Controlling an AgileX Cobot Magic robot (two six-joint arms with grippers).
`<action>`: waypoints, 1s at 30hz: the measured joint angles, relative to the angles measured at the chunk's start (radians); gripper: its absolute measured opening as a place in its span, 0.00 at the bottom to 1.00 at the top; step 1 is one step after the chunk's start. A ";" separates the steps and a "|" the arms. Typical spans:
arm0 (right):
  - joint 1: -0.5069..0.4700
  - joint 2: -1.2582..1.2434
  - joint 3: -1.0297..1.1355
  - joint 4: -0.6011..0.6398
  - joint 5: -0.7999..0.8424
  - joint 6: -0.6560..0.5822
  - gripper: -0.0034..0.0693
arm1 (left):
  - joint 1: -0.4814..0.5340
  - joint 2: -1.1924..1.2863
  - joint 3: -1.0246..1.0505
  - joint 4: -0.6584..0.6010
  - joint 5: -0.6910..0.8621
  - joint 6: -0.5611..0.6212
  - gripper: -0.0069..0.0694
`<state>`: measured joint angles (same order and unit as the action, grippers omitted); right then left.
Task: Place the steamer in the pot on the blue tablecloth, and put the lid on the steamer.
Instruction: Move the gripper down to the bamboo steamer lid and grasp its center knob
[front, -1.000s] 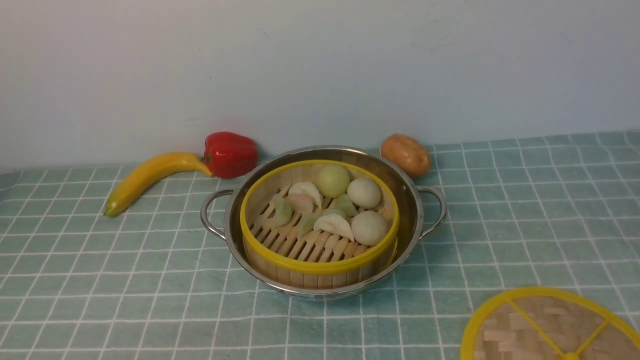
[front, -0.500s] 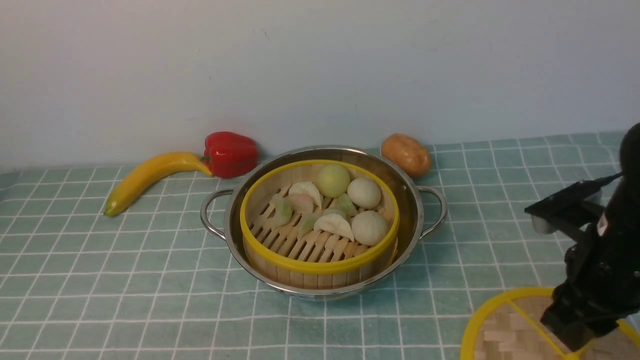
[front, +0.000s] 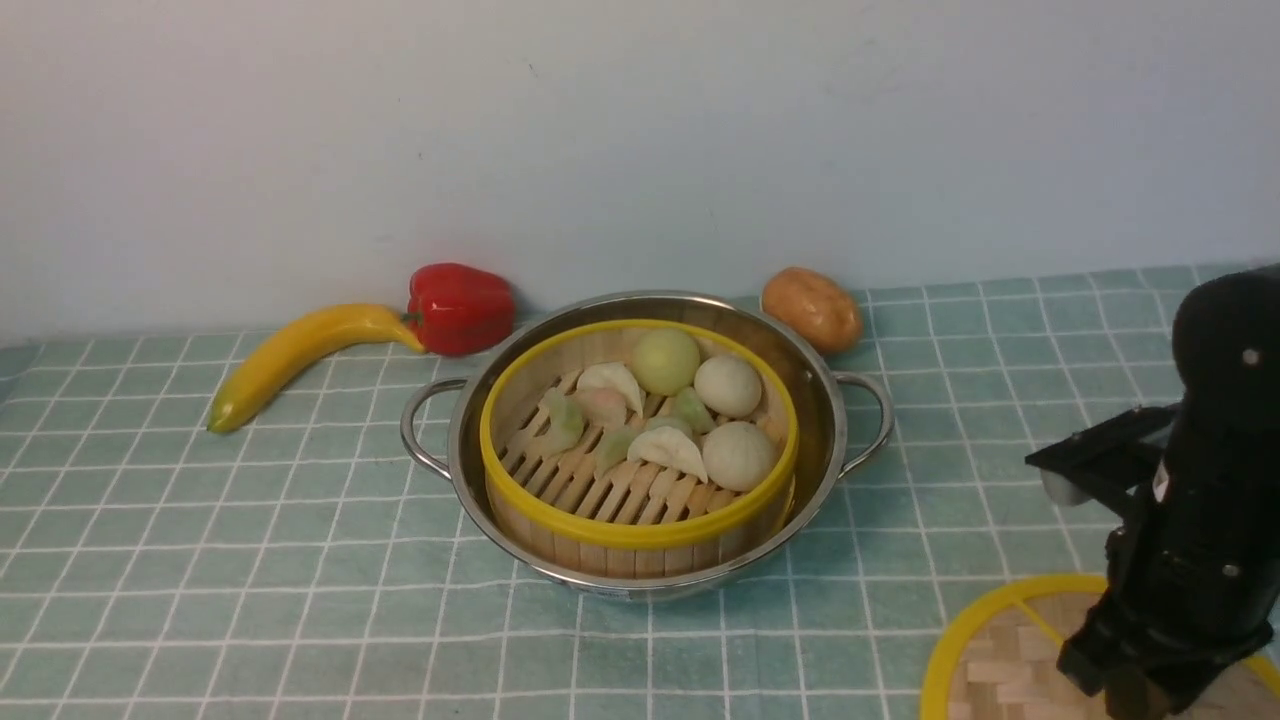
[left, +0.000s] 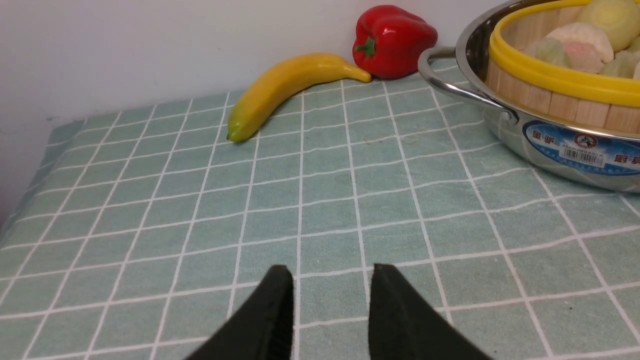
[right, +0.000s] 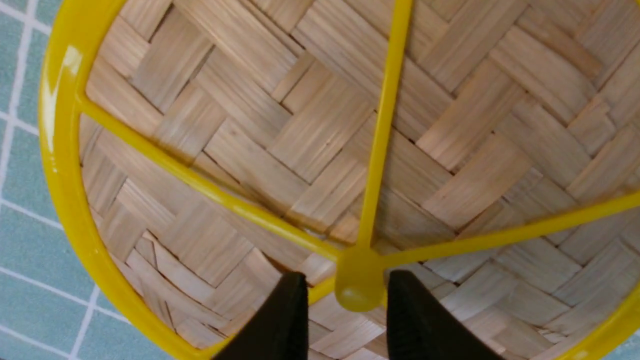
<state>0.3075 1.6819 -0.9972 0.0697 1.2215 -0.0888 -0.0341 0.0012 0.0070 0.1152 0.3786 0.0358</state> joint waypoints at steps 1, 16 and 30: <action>0.000 0.006 0.000 0.001 0.000 0.003 0.38 | 0.000 0.000 0.000 0.000 0.000 0.000 0.37; 0.000 0.053 -0.002 -0.012 0.002 0.043 0.25 | 0.000 0.000 0.000 0.000 0.000 0.000 0.41; 0.000 -0.406 -0.014 -0.111 -0.146 0.079 0.25 | 0.000 0.000 0.000 0.000 0.000 -0.001 0.41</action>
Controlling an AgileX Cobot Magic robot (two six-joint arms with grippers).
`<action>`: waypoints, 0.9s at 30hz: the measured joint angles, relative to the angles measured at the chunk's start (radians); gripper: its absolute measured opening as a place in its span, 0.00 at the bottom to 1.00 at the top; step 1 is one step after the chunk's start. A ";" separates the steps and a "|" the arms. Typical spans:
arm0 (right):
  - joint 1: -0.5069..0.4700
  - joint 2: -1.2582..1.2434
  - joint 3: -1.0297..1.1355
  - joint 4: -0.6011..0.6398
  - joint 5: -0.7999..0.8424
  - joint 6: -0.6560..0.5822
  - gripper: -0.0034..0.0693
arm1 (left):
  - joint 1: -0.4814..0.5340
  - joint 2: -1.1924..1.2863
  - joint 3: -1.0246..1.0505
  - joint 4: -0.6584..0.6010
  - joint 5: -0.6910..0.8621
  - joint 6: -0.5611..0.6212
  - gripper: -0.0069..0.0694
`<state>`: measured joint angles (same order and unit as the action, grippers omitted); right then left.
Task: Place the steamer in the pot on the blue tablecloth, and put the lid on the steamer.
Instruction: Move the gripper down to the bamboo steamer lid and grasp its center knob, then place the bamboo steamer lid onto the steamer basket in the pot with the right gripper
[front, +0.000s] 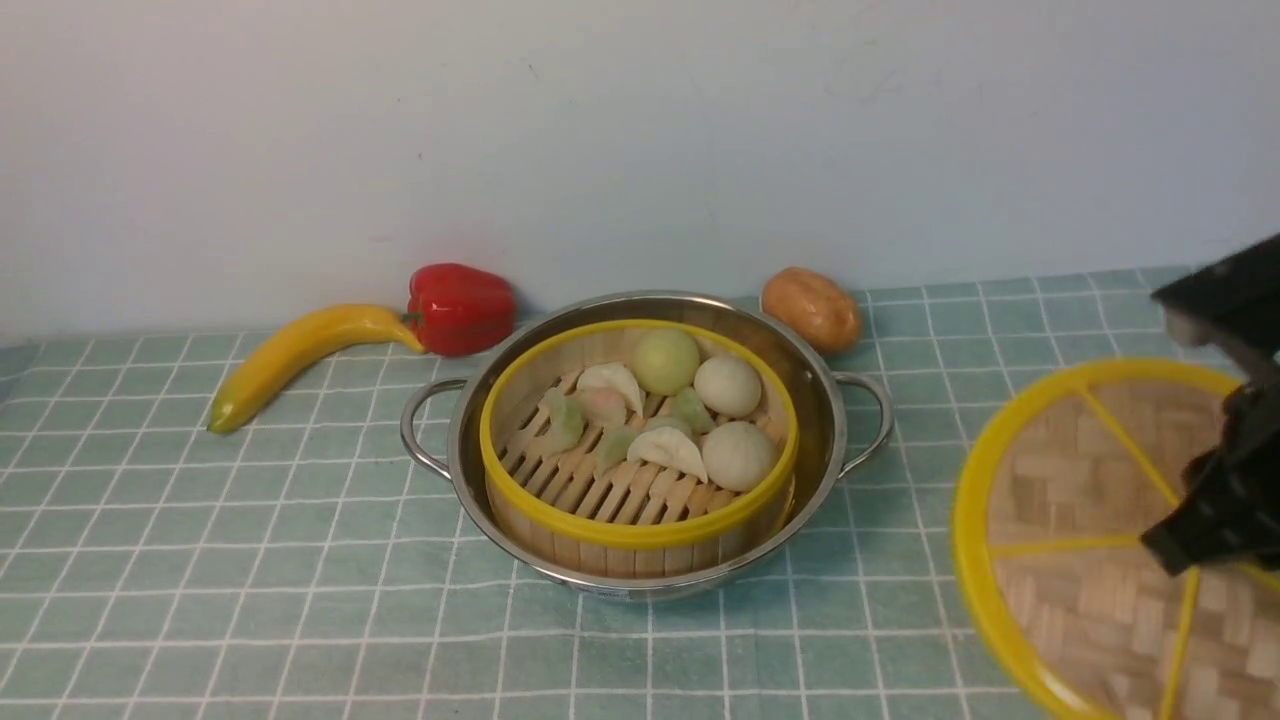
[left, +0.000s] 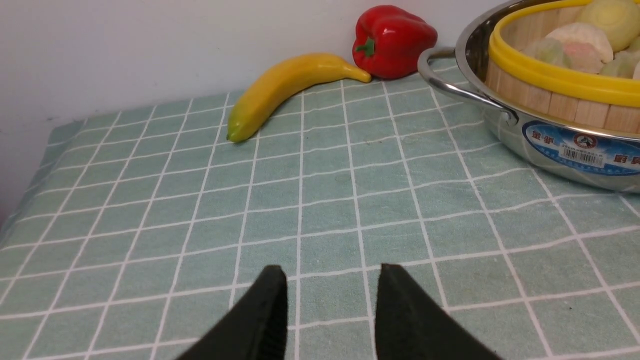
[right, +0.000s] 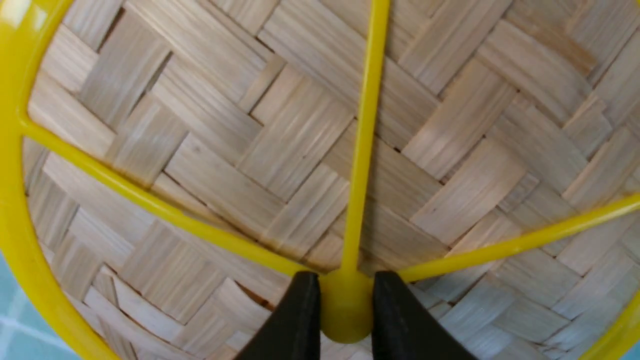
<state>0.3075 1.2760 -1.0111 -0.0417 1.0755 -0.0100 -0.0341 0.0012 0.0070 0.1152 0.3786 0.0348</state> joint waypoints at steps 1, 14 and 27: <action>0.000 0.000 -0.002 0.000 -0.006 -0.015 0.25 | 0.000 0.000 0.000 0.000 0.000 0.000 0.41; 0.095 0.198 -0.279 0.448 -0.246 -0.550 0.25 | 0.000 0.000 0.000 0.000 0.000 0.000 0.41; 0.222 0.496 -0.483 0.449 -0.258 -0.620 0.25 | 0.000 -0.002 0.000 0.000 -0.001 0.000 0.41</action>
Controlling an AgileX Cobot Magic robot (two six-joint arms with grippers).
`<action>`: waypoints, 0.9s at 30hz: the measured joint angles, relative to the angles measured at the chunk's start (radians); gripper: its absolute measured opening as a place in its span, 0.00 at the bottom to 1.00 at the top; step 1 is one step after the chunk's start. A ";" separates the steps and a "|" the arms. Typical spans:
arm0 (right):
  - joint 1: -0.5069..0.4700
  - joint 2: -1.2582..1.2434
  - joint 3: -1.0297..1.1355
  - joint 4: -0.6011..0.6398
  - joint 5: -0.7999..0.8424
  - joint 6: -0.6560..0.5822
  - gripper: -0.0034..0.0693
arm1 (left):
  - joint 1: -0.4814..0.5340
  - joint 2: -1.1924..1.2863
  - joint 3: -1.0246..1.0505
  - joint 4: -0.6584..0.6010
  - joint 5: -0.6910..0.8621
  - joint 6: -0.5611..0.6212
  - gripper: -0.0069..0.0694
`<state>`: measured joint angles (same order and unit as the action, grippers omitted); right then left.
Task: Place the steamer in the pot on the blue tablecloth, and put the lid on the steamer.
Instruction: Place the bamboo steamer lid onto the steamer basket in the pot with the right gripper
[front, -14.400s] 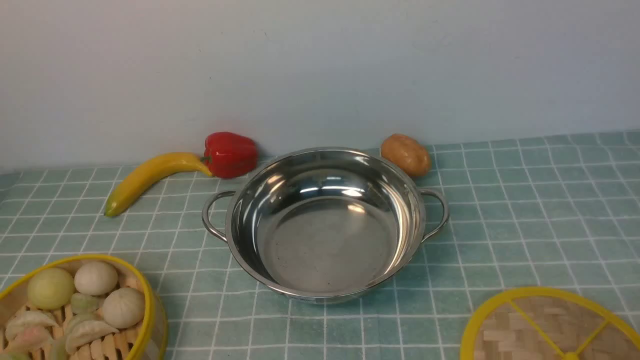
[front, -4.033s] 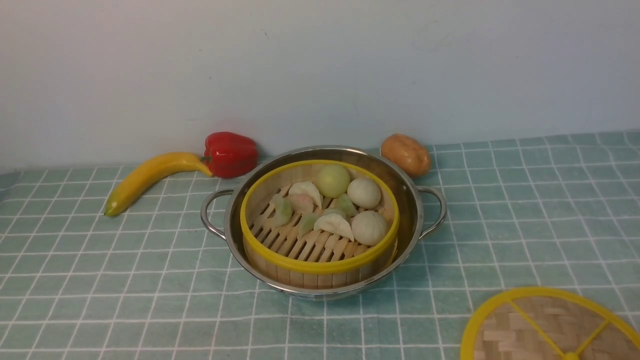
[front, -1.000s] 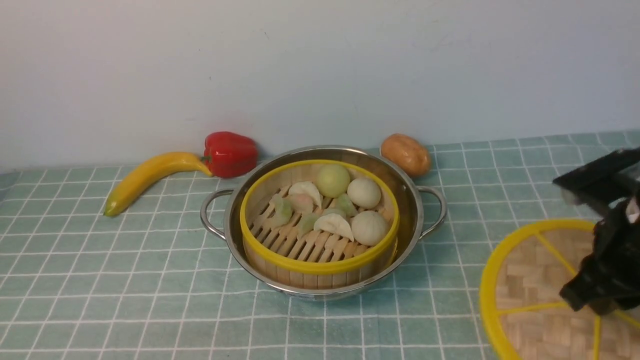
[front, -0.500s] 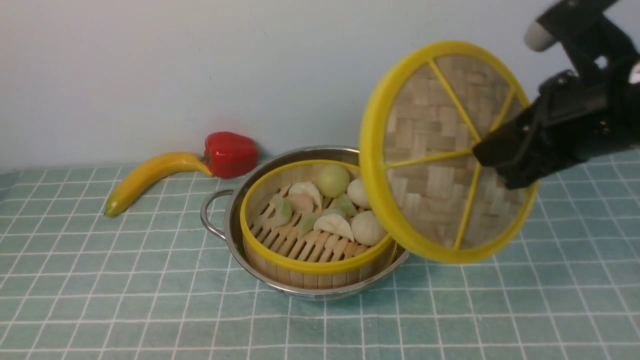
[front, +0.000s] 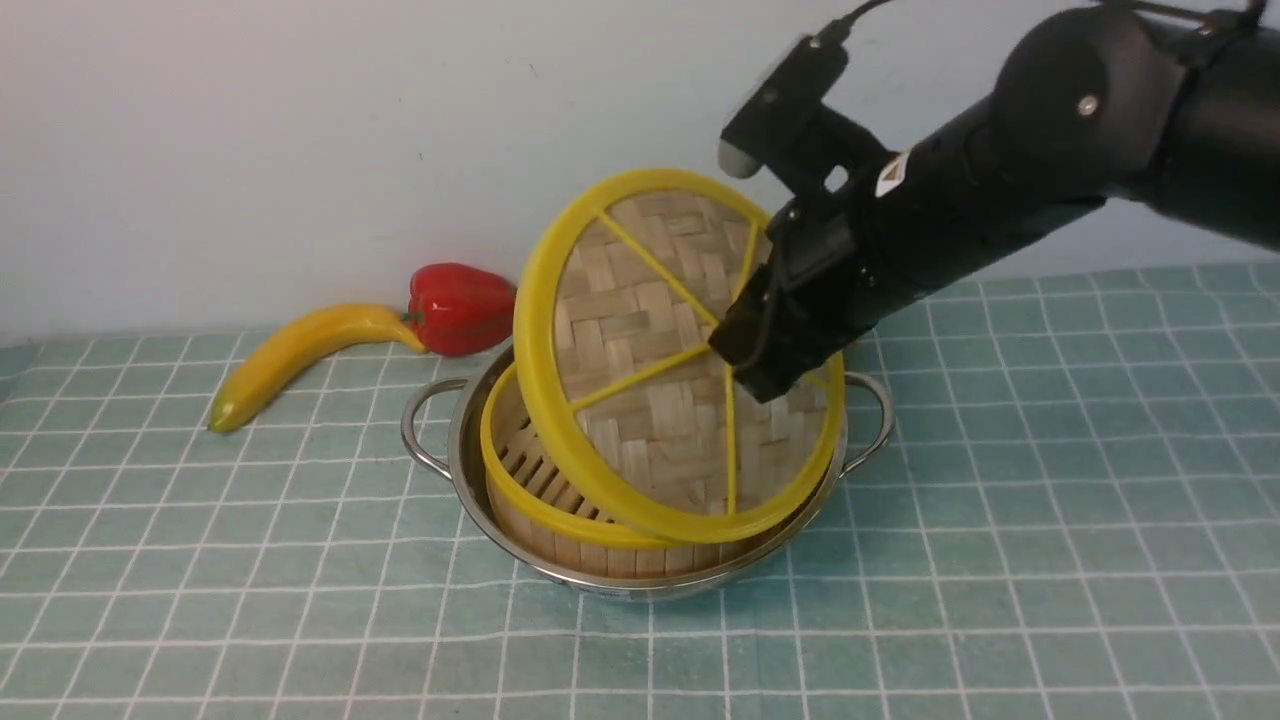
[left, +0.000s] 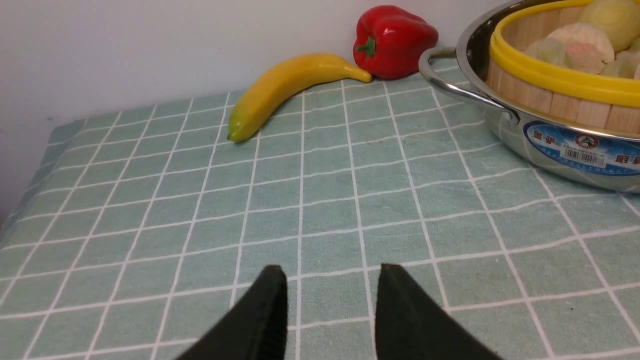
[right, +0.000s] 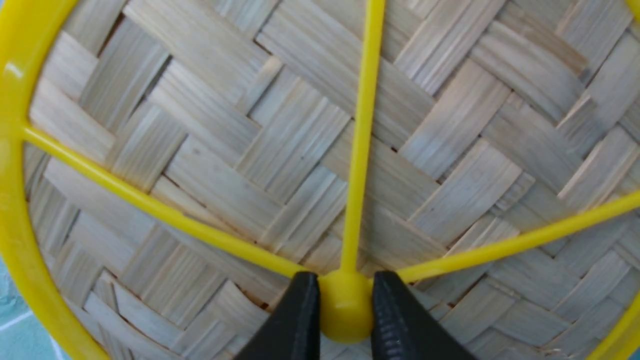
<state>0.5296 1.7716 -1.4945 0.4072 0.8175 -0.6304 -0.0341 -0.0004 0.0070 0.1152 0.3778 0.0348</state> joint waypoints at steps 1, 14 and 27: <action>0.007 0.014 -0.003 0.000 -0.012 -0.004 0.25 | 0.000 0.000 0.000 0.000 0.000 0.000 0.41; 0.011 0.067 -0.012 -0.002 -0.095 -0.027 0.25 | 0.000 0.000 0.000 0.000 0.000 0.000 0.41; 0.011 0.073 -0.012 -0.004 -0.146 -0.032 0.25 | 0.000 0.000 0.000 0.000 0.000 0.000 0.41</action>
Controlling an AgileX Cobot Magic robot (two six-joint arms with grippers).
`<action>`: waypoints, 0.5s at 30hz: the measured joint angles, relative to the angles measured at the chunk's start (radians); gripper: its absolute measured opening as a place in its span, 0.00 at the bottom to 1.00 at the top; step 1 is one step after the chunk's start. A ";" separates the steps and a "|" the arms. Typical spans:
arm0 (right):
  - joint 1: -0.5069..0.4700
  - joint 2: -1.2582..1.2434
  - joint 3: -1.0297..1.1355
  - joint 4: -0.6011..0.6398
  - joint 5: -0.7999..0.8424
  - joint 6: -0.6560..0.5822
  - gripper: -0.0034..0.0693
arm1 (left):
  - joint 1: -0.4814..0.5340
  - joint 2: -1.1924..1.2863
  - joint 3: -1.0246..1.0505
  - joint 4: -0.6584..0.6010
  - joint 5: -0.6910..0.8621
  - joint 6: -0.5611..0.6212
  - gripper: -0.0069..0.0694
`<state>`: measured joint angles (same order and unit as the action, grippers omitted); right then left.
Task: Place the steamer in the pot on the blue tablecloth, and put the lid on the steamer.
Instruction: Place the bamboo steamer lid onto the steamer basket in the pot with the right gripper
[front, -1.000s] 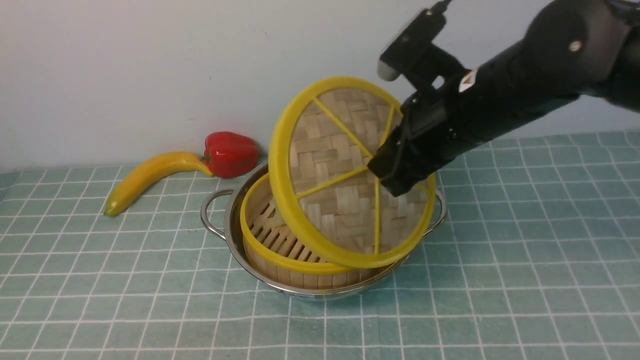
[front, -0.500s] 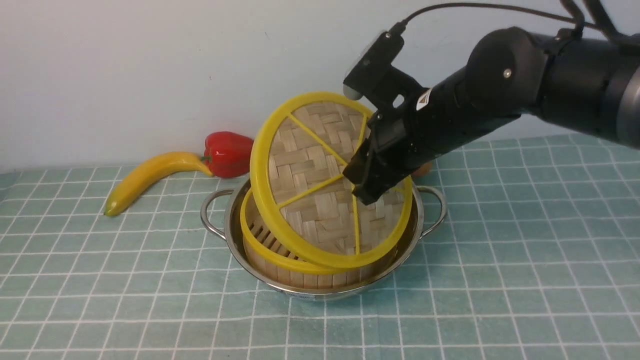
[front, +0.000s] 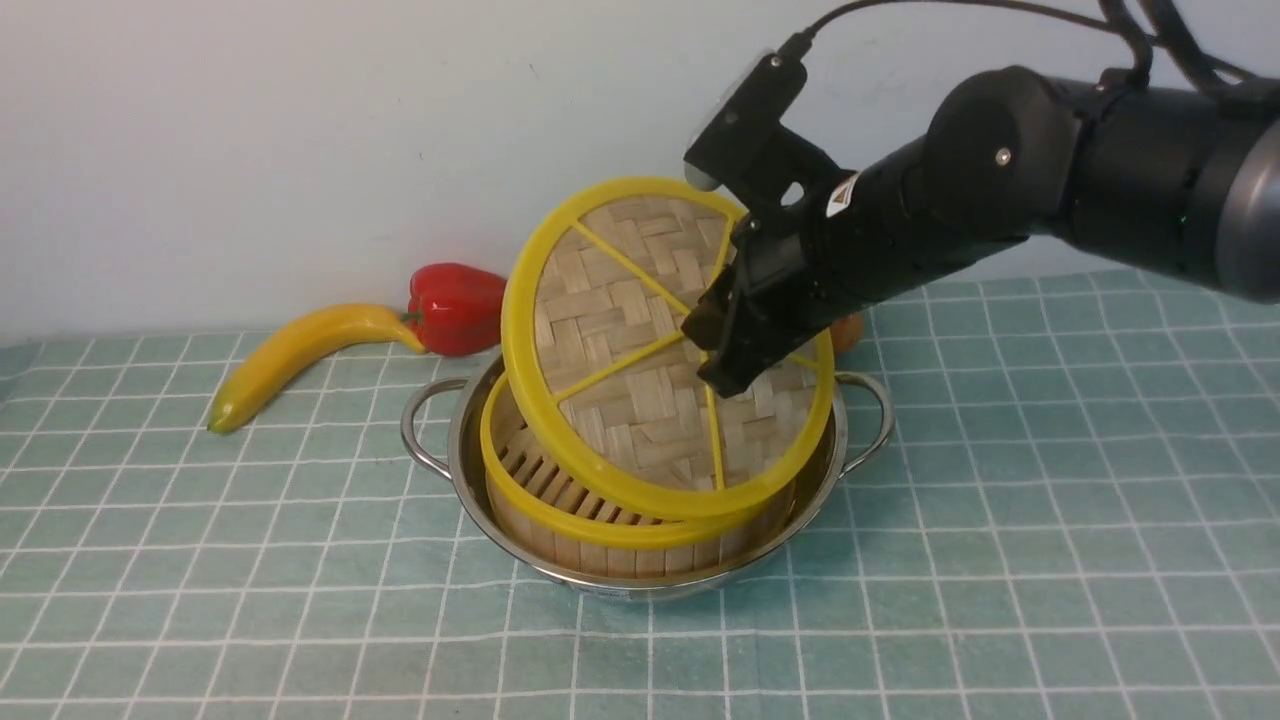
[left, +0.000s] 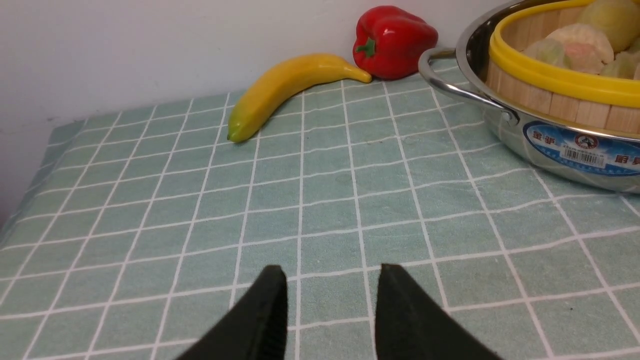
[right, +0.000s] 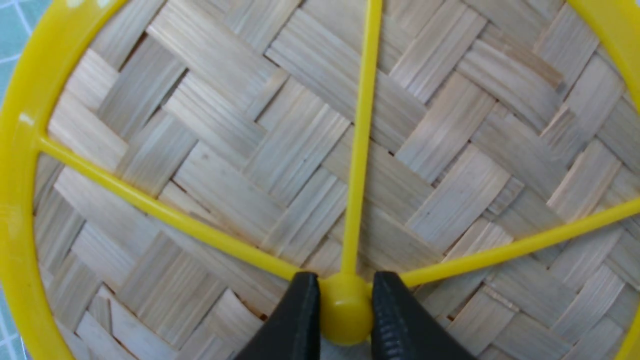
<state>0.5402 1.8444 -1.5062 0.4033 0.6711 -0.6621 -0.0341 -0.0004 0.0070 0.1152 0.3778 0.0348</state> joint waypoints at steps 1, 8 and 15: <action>0.000 0.000 0.000 0.000 0.000 0.000 0.25 | 0.000 0.000 0.000 0.000 0.000 0.000 0.41; 0.000 0.007 0.000 0.002 0.000 0.000 0.25 | 0.000 0.000 0.000 0.000 0.000 0.000 0.41; 0.000 0.050 -0.001 0.004 -0.006 -0.001 0.25 | 0.000 0.000 0.000 0.000 0.000 0.000 0.41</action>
<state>0.5402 1.8946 -1.5070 0.4073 0.6650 -0.6629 -0.0341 -0.0004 0.0070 0.1152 0.3778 0.0348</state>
